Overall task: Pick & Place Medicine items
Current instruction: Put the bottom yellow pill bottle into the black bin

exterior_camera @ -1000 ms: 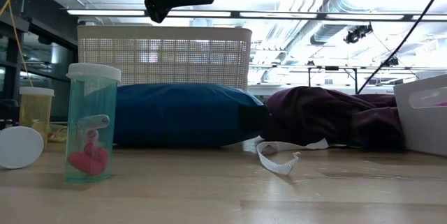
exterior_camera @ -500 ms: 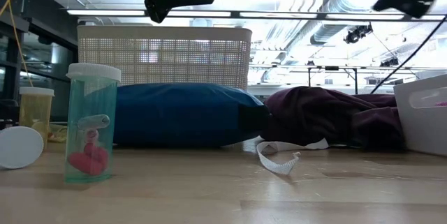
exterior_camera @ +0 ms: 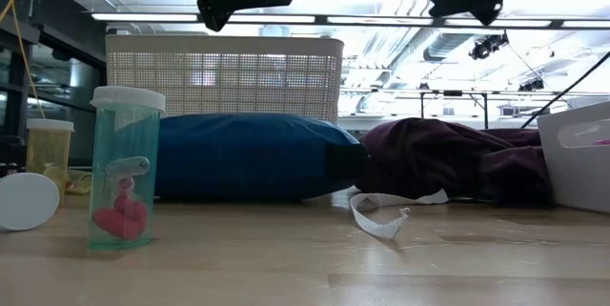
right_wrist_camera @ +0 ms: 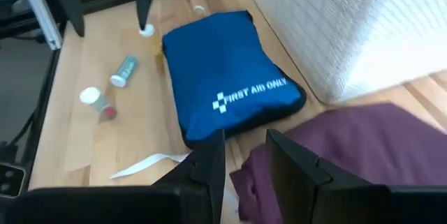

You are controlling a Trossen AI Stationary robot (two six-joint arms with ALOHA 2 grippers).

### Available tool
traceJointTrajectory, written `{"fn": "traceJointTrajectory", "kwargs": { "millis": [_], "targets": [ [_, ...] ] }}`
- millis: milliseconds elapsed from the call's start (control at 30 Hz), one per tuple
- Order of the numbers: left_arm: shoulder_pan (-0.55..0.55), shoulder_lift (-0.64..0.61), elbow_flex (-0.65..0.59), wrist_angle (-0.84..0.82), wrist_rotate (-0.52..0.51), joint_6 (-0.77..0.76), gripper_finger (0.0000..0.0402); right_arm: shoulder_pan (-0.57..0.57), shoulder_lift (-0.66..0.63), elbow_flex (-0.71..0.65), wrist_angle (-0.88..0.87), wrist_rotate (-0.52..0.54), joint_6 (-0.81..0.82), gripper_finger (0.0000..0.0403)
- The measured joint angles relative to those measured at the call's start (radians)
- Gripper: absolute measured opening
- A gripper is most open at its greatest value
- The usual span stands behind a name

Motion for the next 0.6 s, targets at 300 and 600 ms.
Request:
{"fn": "traceJointTrajectory", "kwargs": {
  "millis": [300, 600],
  "targets": [
    [0.000, 0.000, 0.000, 0.000, 0.000, 0.000, 0.0247, -0.120, 0.000, 0.000, 0.022, -0.068, -0.237, 0.0093],
    [0.000, 0.000, 0.000, 0.000, 0.000, 0.000, 0.0247, -0.269, 0.000, 0.000, -0.038, -0.050, -0.290, 0.0096]
  ]
}}
